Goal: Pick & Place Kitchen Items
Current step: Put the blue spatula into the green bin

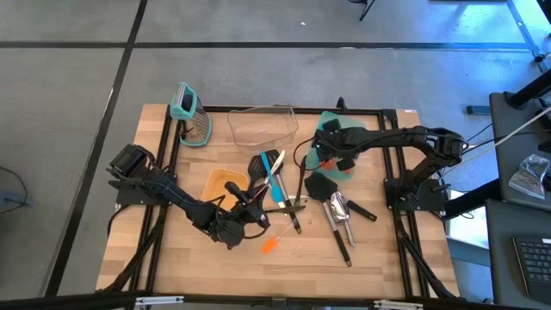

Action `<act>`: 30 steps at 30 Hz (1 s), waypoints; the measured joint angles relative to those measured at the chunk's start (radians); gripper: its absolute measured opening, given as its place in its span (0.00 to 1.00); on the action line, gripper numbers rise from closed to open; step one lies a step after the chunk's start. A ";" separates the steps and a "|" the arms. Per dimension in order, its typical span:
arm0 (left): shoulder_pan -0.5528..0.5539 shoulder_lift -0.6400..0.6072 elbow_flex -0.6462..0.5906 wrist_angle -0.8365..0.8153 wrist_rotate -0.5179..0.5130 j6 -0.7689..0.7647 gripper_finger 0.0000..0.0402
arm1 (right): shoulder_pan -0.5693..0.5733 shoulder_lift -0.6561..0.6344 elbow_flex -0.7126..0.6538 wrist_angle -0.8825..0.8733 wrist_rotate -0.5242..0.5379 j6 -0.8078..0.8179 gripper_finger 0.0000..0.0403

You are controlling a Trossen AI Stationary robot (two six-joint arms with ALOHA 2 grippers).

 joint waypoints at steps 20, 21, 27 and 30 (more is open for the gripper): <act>-0.032 0.000 0.000 0.008 -0.028 0.000 0.12 | -0.246 -0.001 0.248 -0.426 -0.656 0.930 0.17; -0.038 0.000 0.000 0.007 -0.034 0.001 0.12 | -0.250 -0.001 0.245 -0.426 -0.642 0.906 0.17; -0.065 0.000 0.000 0.000 -0.107 0.027 0.12 | -0.253 -0.001 0.227 -0.428 -0.562 0.859 0.17; -0.066 0.000 0.000 -0.003 -0.118 0.034 0.12 | -0.257 -0.001 0.214 -0.416 -0.559 0.930 0.17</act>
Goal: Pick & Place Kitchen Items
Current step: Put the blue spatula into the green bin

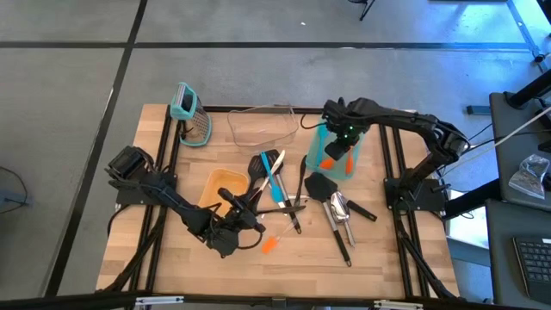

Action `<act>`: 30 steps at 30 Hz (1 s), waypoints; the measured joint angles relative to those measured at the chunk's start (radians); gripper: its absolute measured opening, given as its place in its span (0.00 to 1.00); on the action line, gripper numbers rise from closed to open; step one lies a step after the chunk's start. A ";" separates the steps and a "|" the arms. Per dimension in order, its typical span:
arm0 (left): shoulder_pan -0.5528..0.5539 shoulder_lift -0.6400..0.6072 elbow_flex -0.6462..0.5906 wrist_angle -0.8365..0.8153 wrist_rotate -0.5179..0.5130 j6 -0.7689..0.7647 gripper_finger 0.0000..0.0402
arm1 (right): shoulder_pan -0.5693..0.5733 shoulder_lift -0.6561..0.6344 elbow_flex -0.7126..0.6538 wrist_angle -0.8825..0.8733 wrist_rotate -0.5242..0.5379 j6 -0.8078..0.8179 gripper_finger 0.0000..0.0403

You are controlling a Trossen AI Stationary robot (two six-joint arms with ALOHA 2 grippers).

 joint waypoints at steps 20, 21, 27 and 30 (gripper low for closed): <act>0.000 0.000 0.000 0.003 0.000 -0.006 0.12 | -0.036 0.066 -0.091 0.024 0.037 0.048 0.00; 0.000 0.000 0.000 0.003 0.000 -0.006 0.12 | -0.033 0.081 -0.091 0.026 0.037 0.045 0.00; 0.000 0.000 0.000 0.002 0.000 -0.005 0.12 | -0.011 0.190 -0.091 0.042 0.075 0.017 0.00; 0.000 0.000 0.000 -0.013 0.000 -0.010 0.12 | -0.002 0.216 -0.091 0.078 0.089 -0.003 0.00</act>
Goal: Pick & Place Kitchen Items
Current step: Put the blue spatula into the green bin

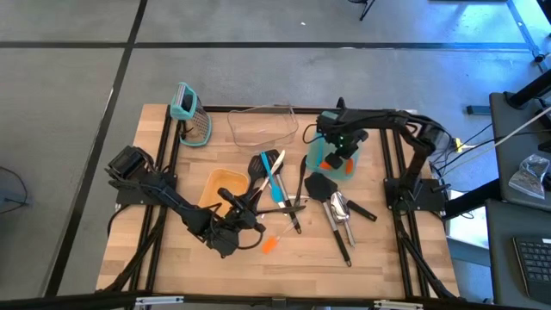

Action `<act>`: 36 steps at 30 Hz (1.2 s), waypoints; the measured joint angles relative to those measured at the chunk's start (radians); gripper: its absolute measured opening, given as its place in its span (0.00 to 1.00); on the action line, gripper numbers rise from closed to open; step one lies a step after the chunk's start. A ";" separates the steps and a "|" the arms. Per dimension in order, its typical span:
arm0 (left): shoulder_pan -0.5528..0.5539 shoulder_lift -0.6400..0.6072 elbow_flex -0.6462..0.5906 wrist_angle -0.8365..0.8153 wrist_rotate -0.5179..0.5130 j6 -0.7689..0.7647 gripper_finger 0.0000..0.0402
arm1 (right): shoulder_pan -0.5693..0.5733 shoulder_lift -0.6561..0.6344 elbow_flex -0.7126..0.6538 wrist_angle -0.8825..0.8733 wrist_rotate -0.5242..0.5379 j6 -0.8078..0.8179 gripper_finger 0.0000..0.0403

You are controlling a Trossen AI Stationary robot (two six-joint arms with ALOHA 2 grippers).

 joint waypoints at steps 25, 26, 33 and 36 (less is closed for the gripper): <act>-0.004 0.000 0.000 -0.029 -0.018 -0.016 0.12 | 0.014 0.000 0.034 0.203 0.338 -0.189 0.00; -0.005 0.000 0.000 -0.029 -0.024 -0.016 0.12 | 0.017 0.000 0.036 0.206 0.312 -0.189 0.00; -0.005 0.000 0.000 -0.038 -0.032 -0.018 0.12 | 0.039 0.000 0.036 0.234 0.133 -0.189 0.00; -0.009 0.000 0.000 -0.039 -0.032 -0.023 0.12 | 0.054 0.000 0.036 0.222 0.128 -0.185 0.00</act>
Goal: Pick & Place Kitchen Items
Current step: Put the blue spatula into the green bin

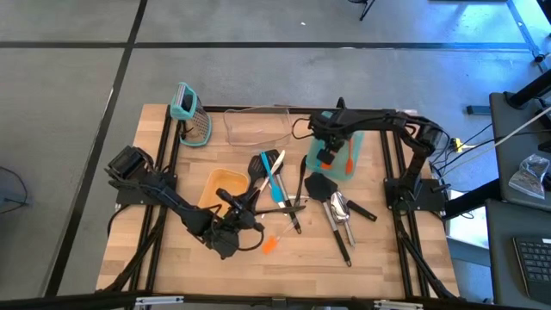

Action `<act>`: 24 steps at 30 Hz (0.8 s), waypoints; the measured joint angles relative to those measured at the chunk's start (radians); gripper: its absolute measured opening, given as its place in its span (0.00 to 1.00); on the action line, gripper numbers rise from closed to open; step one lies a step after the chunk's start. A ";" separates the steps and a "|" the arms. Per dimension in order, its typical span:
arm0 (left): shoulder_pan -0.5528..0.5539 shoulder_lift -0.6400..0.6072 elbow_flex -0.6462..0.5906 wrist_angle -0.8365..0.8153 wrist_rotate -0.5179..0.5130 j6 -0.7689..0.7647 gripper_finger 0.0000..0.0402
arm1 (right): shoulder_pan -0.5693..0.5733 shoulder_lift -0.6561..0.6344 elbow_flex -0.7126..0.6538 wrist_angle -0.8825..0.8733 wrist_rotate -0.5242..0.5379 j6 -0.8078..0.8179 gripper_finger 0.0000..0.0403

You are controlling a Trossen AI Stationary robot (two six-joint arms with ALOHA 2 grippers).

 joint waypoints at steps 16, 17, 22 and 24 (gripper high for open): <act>-0.005 0.000 0.000 0.001 0.000 -0.008 0.12 | 0.033 -0.001 -0.038 -0.009 0.001 0.014 0.00; -0.006 0.000 0.000 0.002 0.000 -0.008 0.12 | 0.033 -0.001 -0.038 -0.023 0.002 0.014 0.00; -0.006 0.000 0.000 0.002 0.000 -0.008 0.12 | 0.032 -0.001 -0.039 -0.103 0.015 0.011 0.00; -0.006 0.000 0.000 0.002 0.001 -0.008 0.12 | 0.033 -0.001 -0.040 -0.138 0.032 0.009 0.00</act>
